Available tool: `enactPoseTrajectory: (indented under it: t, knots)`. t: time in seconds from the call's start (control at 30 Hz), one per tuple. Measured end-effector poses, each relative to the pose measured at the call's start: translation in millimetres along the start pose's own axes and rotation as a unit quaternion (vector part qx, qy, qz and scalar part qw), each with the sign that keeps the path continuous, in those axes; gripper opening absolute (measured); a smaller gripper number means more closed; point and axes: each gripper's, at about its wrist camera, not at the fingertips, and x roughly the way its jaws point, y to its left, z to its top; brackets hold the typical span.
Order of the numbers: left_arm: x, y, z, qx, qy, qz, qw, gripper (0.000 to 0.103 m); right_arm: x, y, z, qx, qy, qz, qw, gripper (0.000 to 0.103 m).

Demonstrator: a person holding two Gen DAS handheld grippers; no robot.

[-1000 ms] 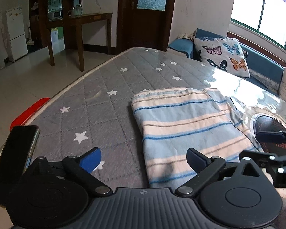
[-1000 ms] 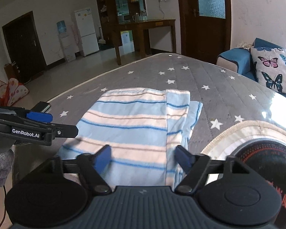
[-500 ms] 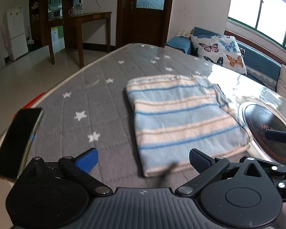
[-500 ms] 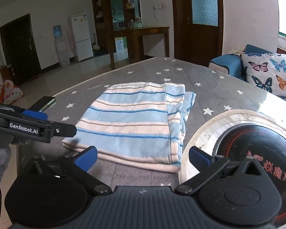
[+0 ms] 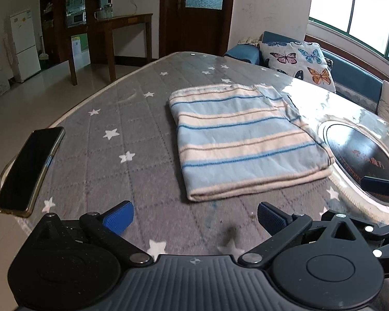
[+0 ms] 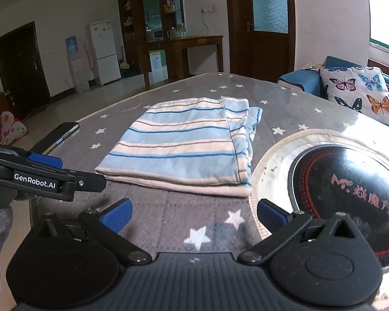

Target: Fold clothes

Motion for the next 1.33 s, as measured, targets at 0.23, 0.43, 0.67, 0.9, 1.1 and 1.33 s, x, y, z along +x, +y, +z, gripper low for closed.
enactPoseTrajectory:
  t: [0.23, 0.43, 0.67, 0.9, 1.1, 1.33]
  knots:
    - [-4.3, -2.5, -8.7, -0.003, 0.000, 0.007, 1.0000, 0.103, -5.8, 0.5, -7.3, 0.009, -0.003, -0.003, 1.000, 0.103]
    - [-6.4, -4.2, -15.7, -0.010, 0.001, 0.006, 0.9999, 0.103, -9.7, 2.5, -13.0, 0.014, -0.003, -0.006, 1.000, 0.103]
    - [-7.7, -7.0, -22.0, -0.010, 0.004, 0.008, 0.9999, 0.103, -13.0, 5.8, -18.2, 0.014, 0.000, -0.006, 1.000, 0.103]
    - [-10.7, -8.0, -26.2, -0.011, 0.004, 0.009, 0.9999, 0.103, -14.7, 6.7, -19.8, 0.014, 0.000, -0.006, 1.000, 0.103]
    - [-13.0, -9.9, -29.5, -0.011, 0.005, 0.008, 0.9999, 0.103, -18.1, 11.3, -23.2, 0.009, 0.000, -0.005, 1.000, 0.103]
    - [-15.3, -12.5, -32.3, -0.009, 0.005, 0.013, 0.9999, 0.103, -19.7, 13.0, -23.9, 0.009, 0.000, -0.007, 1.000, 0.103]
